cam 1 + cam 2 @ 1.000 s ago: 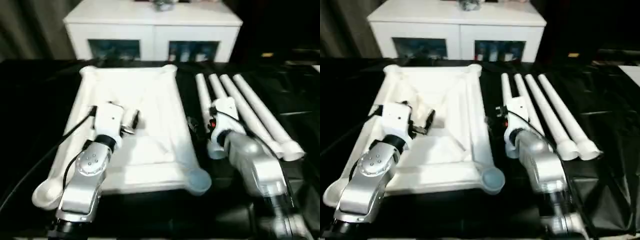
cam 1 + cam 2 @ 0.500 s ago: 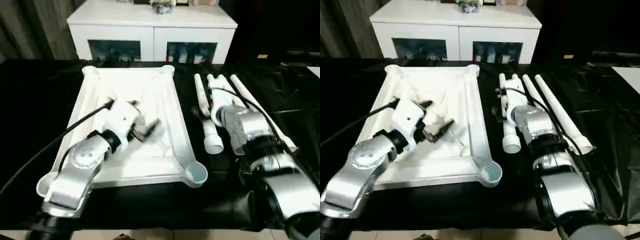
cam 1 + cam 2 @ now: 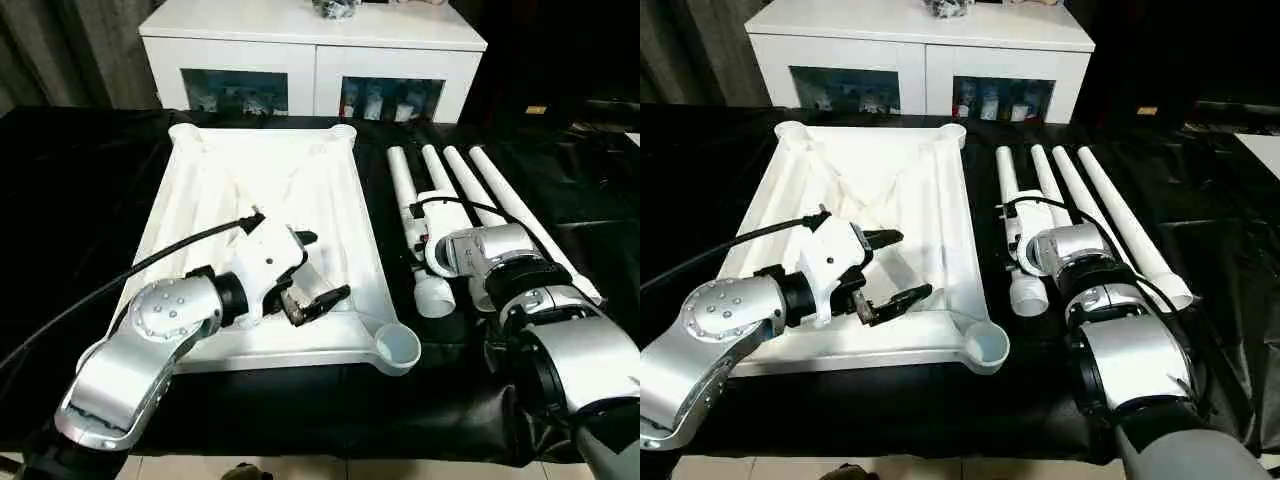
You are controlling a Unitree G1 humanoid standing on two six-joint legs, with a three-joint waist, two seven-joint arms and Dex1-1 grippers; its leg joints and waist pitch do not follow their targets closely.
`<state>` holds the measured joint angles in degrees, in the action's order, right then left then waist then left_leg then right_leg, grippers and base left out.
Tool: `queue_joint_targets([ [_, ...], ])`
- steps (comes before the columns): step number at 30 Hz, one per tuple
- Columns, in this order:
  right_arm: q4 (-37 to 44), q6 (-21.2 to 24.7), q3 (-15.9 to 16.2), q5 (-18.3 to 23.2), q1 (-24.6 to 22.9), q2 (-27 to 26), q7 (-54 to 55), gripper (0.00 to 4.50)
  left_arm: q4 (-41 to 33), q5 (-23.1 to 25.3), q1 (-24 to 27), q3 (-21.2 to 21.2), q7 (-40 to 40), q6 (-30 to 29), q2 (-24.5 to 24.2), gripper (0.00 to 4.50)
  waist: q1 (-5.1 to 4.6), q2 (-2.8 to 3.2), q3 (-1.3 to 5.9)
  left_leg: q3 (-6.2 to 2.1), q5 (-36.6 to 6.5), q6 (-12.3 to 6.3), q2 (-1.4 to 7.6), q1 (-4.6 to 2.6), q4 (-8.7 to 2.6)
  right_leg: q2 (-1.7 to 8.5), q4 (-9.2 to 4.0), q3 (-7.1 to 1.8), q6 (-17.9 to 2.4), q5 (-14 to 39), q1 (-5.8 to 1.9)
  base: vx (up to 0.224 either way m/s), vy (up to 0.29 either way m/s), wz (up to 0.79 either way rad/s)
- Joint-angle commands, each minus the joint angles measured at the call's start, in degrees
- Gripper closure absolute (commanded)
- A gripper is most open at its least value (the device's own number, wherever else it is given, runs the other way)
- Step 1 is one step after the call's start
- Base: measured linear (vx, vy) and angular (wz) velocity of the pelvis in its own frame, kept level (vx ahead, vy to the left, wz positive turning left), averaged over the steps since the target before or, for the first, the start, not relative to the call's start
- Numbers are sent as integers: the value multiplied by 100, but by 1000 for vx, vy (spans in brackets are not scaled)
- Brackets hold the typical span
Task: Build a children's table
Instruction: Pick table leg
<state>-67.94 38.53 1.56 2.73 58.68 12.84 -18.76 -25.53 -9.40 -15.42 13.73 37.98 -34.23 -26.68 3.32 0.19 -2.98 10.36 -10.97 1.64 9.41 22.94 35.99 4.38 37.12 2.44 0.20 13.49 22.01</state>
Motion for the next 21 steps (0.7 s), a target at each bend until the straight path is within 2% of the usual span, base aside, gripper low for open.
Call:
queue_joint_targets([
  [1,-155,27,-25,-25,42,46,-62,124,-127,-64,-79,32,27,-75,3,0,-11,25,362,-95,-918,331,348,-186,-481,365,-356,-221,-1474,37,-180,0,0,0],
  [6,-238,18,-48,-48,32,98,-142,168,-81,-53,-138,61,-17,-88,39,0,-4,11,378,-88,-740,268,339,-172,-463,366,-342,-219,-1494,-181,-198,0,0,0],
  [8,-313,-15,-169,-9,31,136,-63,191,-60,-35,-153,58,-58,-81,71,0,-2,7,379,-86,-683,245,338,-164,-458,367,-339,-220,-1518,-242,-202,0,0,0],
  [14,-349,-60,-267,33,8,172,17,240,-11,4,-177,68,-115,-18,114,0,-10,14,372,-86,-802,245,342,-168,-464,364,-355,-218,-1534,-91,-194,0,0,0],
  [18,-358,-93,-392,94,-16,174,103,254,64,49,-209,52,-184,24,154,0,-8,31,372,-89,-838,266,344,-175,-467,362,-354,-218,-1520,-69,-189,0,0,0],
  [21,-350,-182,-592,189,-3,198,216,260,124,85,-267,9,-320,-82,211,0,-13,14,378,-87,-805,263,341,-174,-464,357,-352,-217,-1522,-150,-195,0,0,0],
])
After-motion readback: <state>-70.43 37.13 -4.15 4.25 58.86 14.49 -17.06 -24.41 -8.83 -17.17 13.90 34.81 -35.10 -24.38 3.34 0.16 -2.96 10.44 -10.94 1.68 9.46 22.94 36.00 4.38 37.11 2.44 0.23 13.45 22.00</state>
